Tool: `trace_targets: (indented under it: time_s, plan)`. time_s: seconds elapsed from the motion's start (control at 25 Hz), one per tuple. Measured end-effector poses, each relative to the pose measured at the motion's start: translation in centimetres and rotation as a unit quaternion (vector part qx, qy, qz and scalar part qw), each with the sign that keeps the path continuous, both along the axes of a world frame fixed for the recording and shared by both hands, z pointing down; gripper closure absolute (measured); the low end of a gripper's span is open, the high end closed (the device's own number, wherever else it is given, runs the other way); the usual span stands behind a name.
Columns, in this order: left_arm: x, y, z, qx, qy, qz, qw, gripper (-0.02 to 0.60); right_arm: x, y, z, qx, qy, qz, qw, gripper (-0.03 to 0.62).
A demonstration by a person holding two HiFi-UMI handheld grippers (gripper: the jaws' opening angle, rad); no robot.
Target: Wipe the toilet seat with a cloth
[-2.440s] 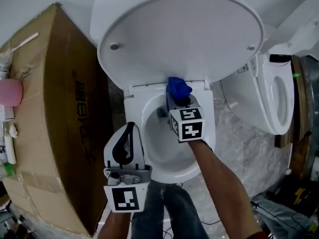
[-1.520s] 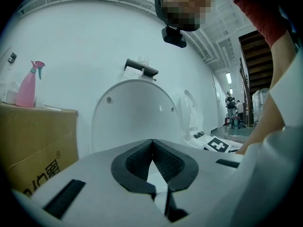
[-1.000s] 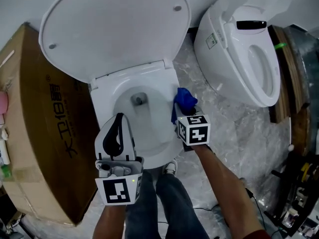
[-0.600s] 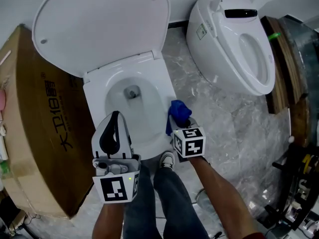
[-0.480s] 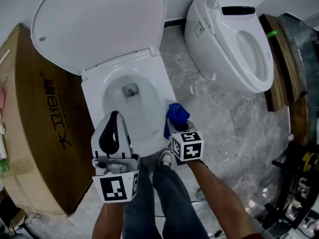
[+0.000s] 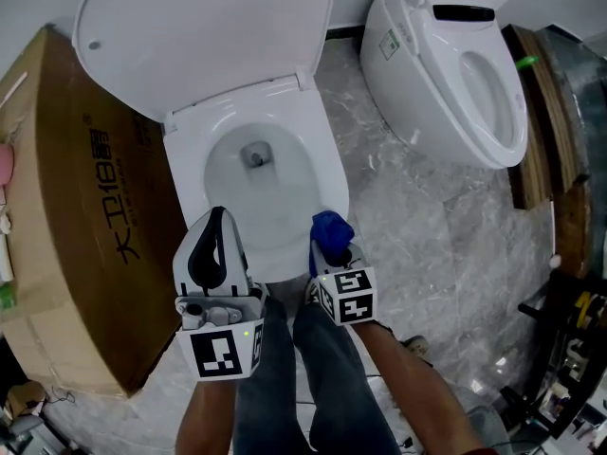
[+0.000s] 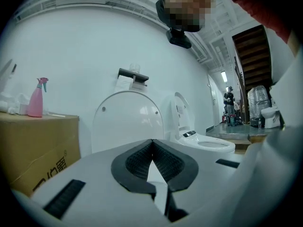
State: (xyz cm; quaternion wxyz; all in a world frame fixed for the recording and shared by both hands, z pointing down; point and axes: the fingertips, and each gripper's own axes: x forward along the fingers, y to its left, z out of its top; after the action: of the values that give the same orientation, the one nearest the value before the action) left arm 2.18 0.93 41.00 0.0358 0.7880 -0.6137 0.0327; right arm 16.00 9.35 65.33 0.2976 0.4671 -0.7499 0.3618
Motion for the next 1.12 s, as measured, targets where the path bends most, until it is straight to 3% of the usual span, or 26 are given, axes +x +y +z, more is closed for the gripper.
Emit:
trace_targets:
  time_s: [0.44, 0.8, 1.12]
  plan:
    - [-8.1, 0.9, 1.0, -0.006, -0.021, -0.055, 0.9982, 0.566, -6.3, 2.2, 0.4, -0.018, -0.01, -0.017, 1.0, 0.533]
    - [-14.3, 1.8, 2.1, -0.016, -0.016, -0.1, 0.9947, 0.566, -13.4, 2.6, 0.7, -0.025, -0.016, -0.048, 0.998, 0.533]
    - [-18.9, 2.1, 3.1, -0.021, -0.013, -0.127, 0.9916, 0.566, -18.1, 1.9, 0.5, -0.017, -0.023, -0.033, 0.999, 0.533]
